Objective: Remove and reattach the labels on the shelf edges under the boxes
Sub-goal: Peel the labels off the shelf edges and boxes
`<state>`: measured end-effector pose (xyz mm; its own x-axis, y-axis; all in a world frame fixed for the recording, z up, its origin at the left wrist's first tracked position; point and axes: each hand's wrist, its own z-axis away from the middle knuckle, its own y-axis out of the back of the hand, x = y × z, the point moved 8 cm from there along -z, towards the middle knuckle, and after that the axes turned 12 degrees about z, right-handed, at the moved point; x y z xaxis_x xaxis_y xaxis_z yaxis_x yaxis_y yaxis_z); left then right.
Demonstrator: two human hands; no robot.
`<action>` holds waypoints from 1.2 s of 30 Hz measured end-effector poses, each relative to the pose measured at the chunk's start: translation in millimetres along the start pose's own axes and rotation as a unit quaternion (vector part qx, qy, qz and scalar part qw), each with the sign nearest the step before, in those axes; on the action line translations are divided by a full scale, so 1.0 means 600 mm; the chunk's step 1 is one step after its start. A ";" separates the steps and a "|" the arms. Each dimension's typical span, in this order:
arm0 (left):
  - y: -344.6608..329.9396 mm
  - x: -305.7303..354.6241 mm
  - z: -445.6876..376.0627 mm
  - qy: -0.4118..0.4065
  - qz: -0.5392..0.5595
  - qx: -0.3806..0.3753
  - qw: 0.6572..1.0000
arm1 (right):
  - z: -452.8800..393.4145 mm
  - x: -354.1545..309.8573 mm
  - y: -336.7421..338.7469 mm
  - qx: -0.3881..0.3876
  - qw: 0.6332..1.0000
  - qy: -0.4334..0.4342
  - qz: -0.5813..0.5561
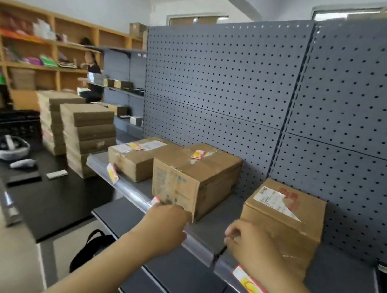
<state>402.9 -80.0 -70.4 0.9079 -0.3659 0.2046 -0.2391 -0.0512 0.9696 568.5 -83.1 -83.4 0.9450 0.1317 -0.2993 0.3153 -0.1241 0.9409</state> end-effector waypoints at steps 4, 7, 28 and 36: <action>0.039 -0.077 0.000 0.021 0.010 0.020 1.000 | -0.050 -0.088 -0.015 0.001 0.999 0.046 0.019; 0.056 -0.126 -0.012 0.037 0.018 0.028 0.999 | -0.091 -0.136 -0.026 -0.006 0.998 0.063 0.017; 0.134 -0.391 -0.264 0.027 0.045 0.044 0.998 | -0.421 -0.244 -0.044 0.061 0.995 0.054 0.055; 0.151 -0.420 -0.378 -0.071 0.049 0.027 0.996 | -0.488 -0.189 -0.040 0.077 0.984 -0.133 0.090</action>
<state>230.6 218.2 -3.8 0.8223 -0.4994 0.2728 -0.3454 -0.0570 0.9367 428.0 192.9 -25.8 0.9698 -0.1647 -0.1798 0.1305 -0.2726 0.9532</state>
